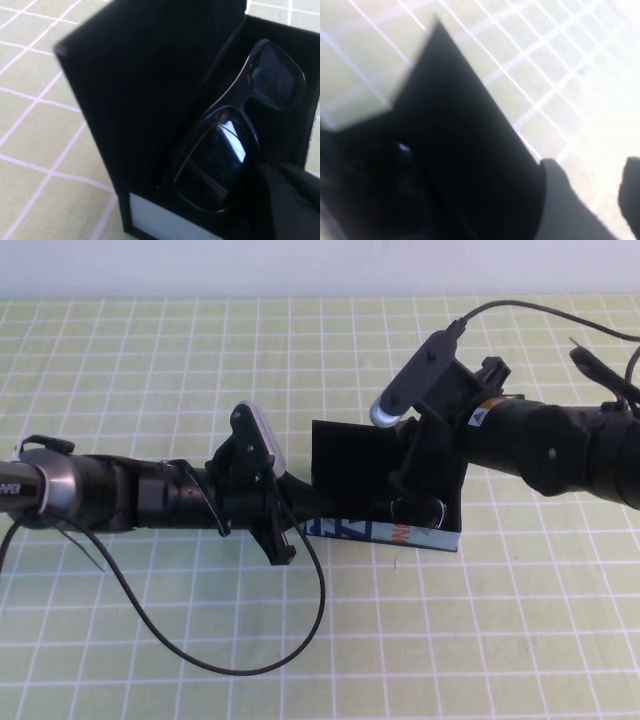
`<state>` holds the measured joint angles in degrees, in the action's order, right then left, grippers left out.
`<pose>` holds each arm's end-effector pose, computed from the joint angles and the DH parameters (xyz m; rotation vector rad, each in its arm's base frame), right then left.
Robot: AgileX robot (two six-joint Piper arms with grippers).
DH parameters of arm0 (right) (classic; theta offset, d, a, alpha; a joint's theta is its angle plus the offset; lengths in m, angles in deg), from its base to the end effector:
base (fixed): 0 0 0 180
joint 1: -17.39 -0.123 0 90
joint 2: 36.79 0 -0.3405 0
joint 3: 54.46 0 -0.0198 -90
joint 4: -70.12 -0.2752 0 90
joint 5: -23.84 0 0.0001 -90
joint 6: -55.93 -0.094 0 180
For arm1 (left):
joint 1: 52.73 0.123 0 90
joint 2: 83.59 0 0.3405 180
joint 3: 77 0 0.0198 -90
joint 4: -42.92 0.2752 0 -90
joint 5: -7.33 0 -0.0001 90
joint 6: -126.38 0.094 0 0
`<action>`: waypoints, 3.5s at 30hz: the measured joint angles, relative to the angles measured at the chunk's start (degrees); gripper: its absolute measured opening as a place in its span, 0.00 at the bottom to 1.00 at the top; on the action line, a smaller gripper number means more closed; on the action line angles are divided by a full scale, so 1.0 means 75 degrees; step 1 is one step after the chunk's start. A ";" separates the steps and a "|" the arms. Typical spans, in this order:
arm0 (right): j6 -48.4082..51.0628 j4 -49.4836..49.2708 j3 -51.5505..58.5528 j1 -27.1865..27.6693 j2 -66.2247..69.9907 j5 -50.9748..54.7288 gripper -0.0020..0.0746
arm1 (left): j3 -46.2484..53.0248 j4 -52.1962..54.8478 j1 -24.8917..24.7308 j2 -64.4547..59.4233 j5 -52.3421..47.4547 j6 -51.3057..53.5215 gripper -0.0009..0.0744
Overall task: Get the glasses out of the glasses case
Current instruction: Pick up the glasses from the glasses case
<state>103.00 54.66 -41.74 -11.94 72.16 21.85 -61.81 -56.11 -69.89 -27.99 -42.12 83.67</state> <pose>0.3812 0.2132 0.2707 -1.0552 1.8043 -0.0339 0.3938 -0.1955 0.1680 1.2721 1.6598 -0.7759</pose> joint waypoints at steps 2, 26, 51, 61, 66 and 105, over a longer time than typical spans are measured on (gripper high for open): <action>0.0000 -0.0155 0.0000 -0.0159 -0.0331 0.0451 0.34 | 0.0000 0.0000 0.0000 0.0000 0.0000 -0.0012 0.01; -0.1418 -0.2114 -0.0044 0.0175 0.0042 0.1404 0.01 | 0.0000 0.0011 0.0000 0.0000 0.0032 -0.0199 0.01; -0.1593 -0.2680 -0.1809 0.0803 0.1663 0.2700 0.01 | 0.0000 -0.0003 0.0000 0.0000 0.0061 -0.0316 0.01; -0.1438 -0.1611 -0.3428 0.0821 0.1757 0.5783 0.01 | 0.0000 -0.0003 0.0000 0.0000 0.0061 -0.0350 0.01; -0.0086 -0.1186 -0.4186 0.0821 0.1757 0.7541 0.06 | 0.0000 -0.0003 0.0000 0.0000 0.0061 -0.0363 0.01; 0.1560 0.0364 -0.4412 0.0388 0.2441 0.7628 0.41 | -0.0139 0.0159 0.0000 0.0000 0.0022 -0.0878 0.01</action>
<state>114.70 57.39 -74.83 -9.03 90.47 79.06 -62.86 -54.92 -69.89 -27.99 -41.95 77.08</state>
